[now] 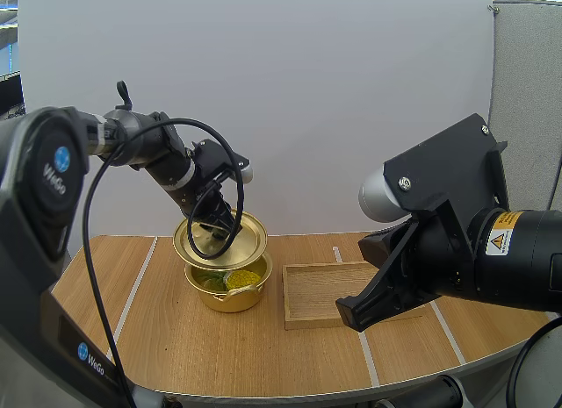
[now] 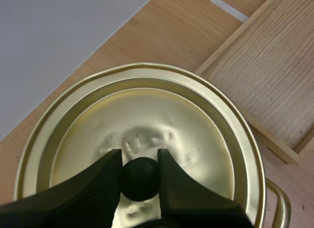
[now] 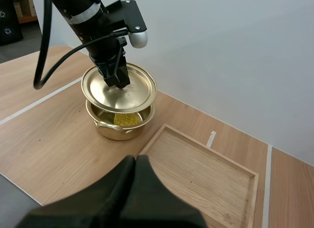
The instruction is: Open the pot, put the pineapple inside, and close it
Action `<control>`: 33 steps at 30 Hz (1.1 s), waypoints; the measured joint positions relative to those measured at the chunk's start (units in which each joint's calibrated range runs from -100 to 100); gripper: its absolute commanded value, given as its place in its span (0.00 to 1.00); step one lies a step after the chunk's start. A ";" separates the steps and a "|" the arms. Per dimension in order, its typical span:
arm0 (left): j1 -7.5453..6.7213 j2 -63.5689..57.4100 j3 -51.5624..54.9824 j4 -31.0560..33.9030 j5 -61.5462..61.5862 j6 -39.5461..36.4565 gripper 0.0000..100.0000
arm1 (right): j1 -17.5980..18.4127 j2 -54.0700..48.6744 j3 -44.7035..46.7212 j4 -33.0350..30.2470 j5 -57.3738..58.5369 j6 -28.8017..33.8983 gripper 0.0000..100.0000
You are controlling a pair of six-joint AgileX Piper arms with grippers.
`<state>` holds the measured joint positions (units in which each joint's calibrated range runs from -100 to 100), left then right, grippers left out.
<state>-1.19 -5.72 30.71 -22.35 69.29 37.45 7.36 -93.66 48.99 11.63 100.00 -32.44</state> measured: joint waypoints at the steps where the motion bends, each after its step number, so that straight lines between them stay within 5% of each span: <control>1: 0.00 0.72 0.00 -0.12 -0.22 0.11 0.00 | 0.00 0.00 0.00 0.00 0.00 0.00 0.00; 33: 0.00 5.10 0.00 -2.36 -1.30 2.13 0.00 | 0.00 0.00 0.00 0.00 0.00 0.00 0.00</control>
<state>-1.19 -0.62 30.71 -24.71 67.99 39.58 7.36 -93.66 48.99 11.63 100.00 -32.44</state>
